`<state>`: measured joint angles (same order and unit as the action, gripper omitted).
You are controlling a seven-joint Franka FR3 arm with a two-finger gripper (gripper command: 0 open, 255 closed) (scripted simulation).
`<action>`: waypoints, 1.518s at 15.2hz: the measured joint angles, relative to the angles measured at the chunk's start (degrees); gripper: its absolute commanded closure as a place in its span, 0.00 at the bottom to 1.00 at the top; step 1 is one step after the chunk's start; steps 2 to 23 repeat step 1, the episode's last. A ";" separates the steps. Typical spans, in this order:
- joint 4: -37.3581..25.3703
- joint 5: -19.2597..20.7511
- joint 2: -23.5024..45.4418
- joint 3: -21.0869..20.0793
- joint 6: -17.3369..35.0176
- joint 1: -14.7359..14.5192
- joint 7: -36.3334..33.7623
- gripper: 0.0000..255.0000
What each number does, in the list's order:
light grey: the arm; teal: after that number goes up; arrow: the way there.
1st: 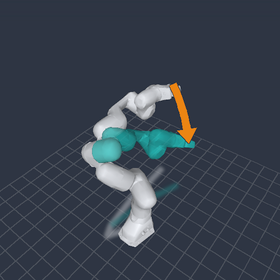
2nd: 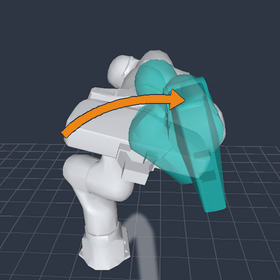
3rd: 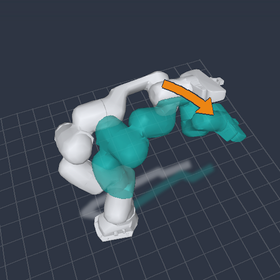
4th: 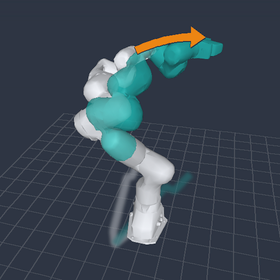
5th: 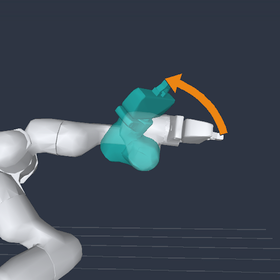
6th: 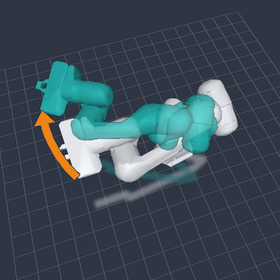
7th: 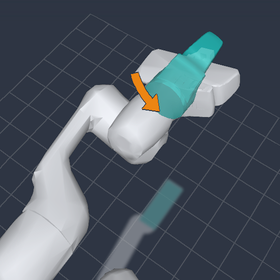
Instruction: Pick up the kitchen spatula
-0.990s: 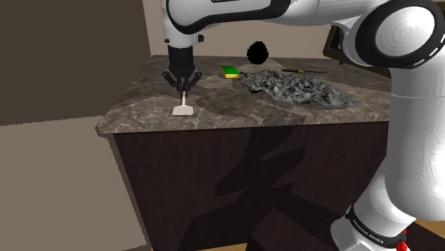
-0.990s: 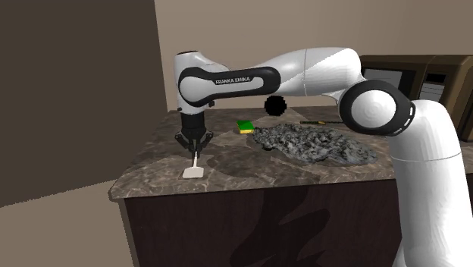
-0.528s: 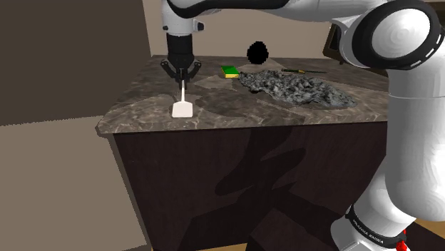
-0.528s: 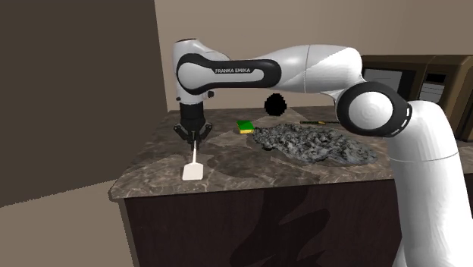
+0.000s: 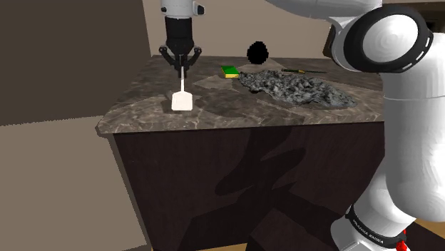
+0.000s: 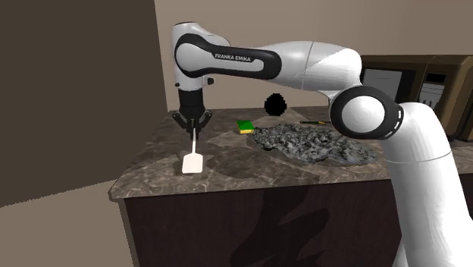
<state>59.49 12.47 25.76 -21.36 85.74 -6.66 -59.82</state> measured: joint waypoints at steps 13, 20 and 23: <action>-1.15 0.15 0.43 0.02 -0.73 -0.26 -0.01 1.00; -1.15 0.15 0.43 0.02 -0.73 -0.26 -0.01 1.00; -1.15 0.15 0.43 0.02 -0.73 -0.26 -0.01 1.00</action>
